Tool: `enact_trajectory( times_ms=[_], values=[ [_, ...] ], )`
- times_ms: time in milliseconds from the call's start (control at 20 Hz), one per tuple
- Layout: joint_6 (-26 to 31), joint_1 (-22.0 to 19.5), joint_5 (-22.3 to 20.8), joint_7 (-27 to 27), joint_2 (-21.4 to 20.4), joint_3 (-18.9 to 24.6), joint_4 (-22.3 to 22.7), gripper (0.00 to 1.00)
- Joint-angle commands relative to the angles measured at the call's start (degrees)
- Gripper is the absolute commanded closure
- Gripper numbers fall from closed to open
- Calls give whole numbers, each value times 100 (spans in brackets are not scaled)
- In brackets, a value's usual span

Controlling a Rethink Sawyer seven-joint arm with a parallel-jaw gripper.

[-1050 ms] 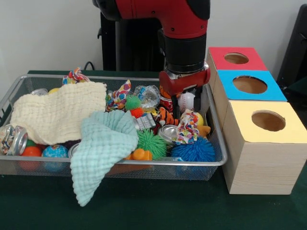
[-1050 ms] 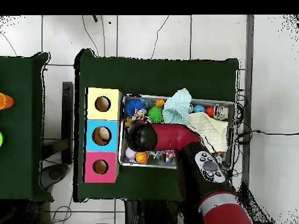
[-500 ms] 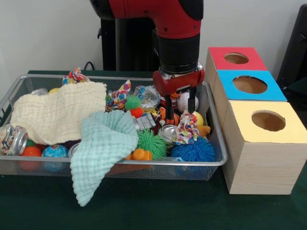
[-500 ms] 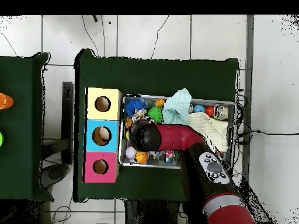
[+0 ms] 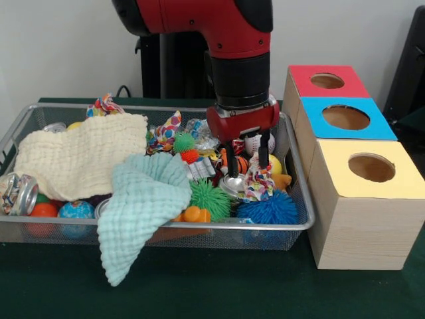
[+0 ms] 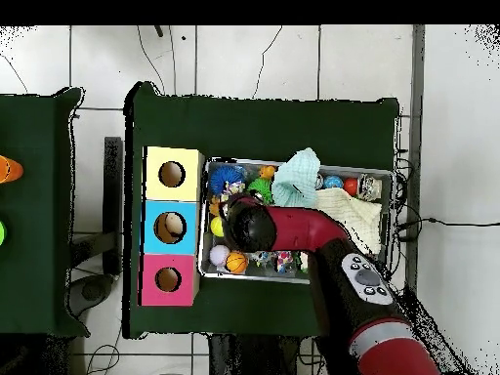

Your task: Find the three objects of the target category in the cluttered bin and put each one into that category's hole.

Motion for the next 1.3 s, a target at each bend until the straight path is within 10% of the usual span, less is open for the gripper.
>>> enact_trajectory(
  times_ms=[50, 550, 1300],
  values=[
    [-575, -314, 28, 736, 330, 763, -170, 0],
    [-537, -335, 3, 752, 439, 759, -147, 0],
    [824, 399, -20, 675, 457, -425, -458, 0]
  ],
)
